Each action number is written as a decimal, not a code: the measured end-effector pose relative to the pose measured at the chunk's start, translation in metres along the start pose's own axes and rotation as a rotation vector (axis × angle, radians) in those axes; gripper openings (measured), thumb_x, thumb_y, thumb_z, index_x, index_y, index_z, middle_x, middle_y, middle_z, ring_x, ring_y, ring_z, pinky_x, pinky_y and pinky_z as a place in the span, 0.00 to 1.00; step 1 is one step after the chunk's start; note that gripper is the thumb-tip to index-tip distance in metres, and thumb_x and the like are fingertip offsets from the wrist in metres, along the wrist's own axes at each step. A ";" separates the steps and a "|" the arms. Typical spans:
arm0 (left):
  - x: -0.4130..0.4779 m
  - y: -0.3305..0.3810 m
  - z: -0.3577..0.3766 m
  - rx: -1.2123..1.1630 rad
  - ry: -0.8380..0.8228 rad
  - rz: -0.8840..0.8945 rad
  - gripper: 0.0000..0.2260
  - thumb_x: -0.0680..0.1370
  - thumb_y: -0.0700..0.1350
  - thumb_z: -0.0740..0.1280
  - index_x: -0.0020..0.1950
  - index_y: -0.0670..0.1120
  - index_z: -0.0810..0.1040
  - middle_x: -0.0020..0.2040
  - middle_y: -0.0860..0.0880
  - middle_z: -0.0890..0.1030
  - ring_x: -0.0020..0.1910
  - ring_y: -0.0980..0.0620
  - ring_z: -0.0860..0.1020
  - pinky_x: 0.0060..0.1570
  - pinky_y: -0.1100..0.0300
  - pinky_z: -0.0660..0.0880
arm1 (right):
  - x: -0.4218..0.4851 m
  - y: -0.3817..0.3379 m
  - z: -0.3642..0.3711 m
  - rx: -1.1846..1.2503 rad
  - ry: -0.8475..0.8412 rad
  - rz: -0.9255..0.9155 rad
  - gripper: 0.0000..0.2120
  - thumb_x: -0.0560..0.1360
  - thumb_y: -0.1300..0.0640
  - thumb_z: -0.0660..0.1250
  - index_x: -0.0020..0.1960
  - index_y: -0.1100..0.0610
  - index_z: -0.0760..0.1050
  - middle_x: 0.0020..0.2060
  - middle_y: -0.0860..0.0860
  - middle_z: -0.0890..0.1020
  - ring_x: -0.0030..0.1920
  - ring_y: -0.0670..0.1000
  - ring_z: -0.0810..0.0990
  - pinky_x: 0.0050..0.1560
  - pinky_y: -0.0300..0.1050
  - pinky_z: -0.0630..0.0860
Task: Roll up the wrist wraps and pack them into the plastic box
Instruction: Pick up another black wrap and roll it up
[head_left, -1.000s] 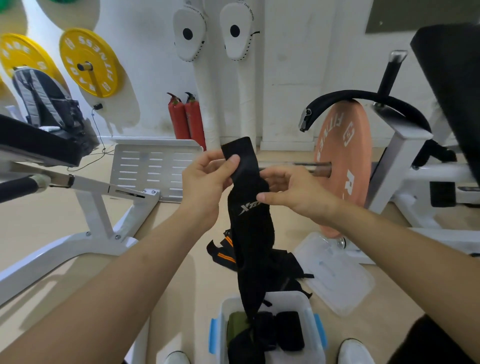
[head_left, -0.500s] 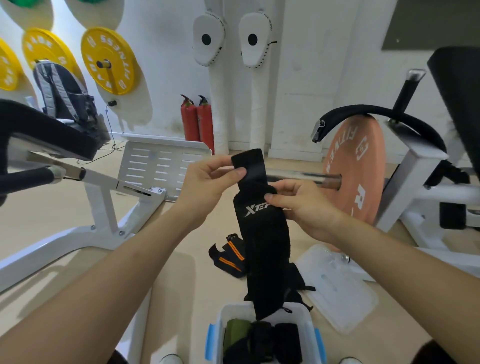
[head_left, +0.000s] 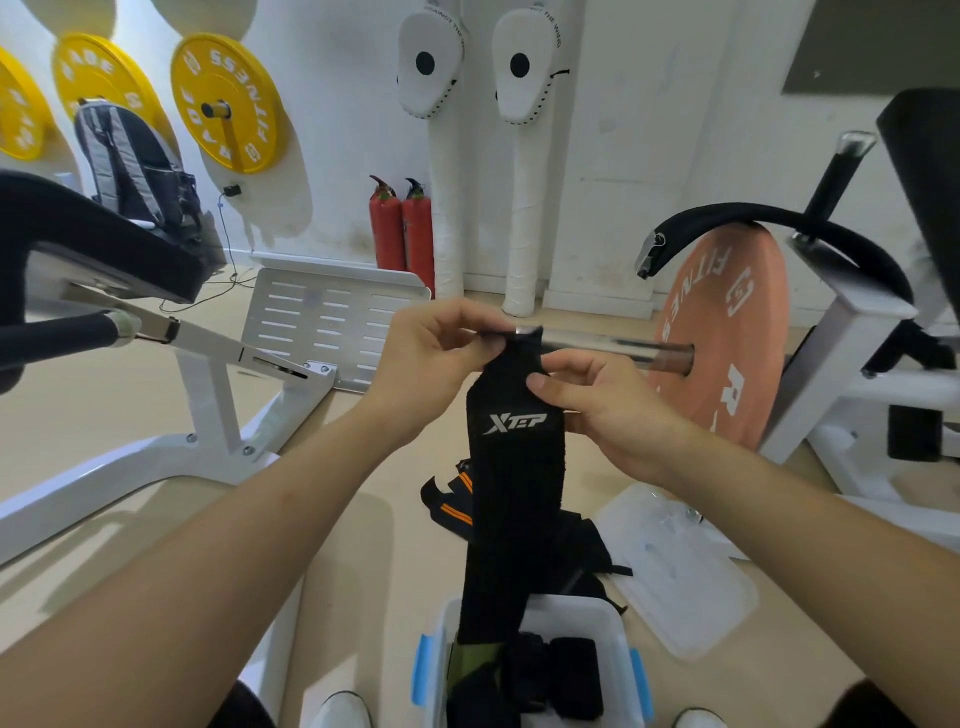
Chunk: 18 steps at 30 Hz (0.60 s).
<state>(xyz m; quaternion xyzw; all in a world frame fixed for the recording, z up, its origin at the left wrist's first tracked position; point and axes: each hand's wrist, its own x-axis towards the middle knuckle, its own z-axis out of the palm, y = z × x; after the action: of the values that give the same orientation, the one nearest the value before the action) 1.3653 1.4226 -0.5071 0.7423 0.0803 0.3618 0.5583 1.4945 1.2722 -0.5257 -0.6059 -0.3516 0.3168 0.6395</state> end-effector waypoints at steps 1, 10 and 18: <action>0.000 0.001 0.000 -0.004 -0.028 -0.001 0.18 0.77 0.26 0.68 0.44 0.50 0.86 0.46 0.50 0.87 0.51 0.48 0.86 0.53 0.56 0.81 | 0.000 0.000 0.000 0.015 -0.012 -0.001 0.08 0.77 0.65 0.71 0.46 0.53 0.85 0.41 0.53 0.87 0.43 0.51 0.86 0.44 0.44 0.83; -0.004 0.001 -0.004 -0.040 -0.088 -0.122 0.04 0.78 0.37 0.73 0.46 0.45 0.84 0.53 0.38 0.85 0.48 0.43 0.84 0.52 0.50 0.82 | -0.001 0.000 -0.004 0.032 -0.055 -0.003 0.11 0.77 0.65 0.69 0.58 0.58 0.83 0.49 0.59 0.87 0.49 0.55 0.86 0.52 0.49 0.83; -0.004 0.001 -0.002 0.060 -0.110 -0.228 0.08 0.78 0.39 0.73 0.56 0.48 0.84 0.49 0.47 0.87 0.44 0.49 0.85 0.41 0.58 0.81 | -0.005 -0.005 -0.006 0.017 -0.115 0.014 0.11 0.79 0.66 0.66 0.60 0.59 0.81 0.53 0.58 0.86 0.52 0.53 0.85 0.50 0.47 0.82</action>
<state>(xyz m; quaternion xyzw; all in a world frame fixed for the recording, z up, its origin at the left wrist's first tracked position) 1.3607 1.4212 -0.5079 0.7635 0.1444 0.2522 0.5768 1.4967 1.2640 -0.5209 -0.5837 -0.3806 0.3587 0.6211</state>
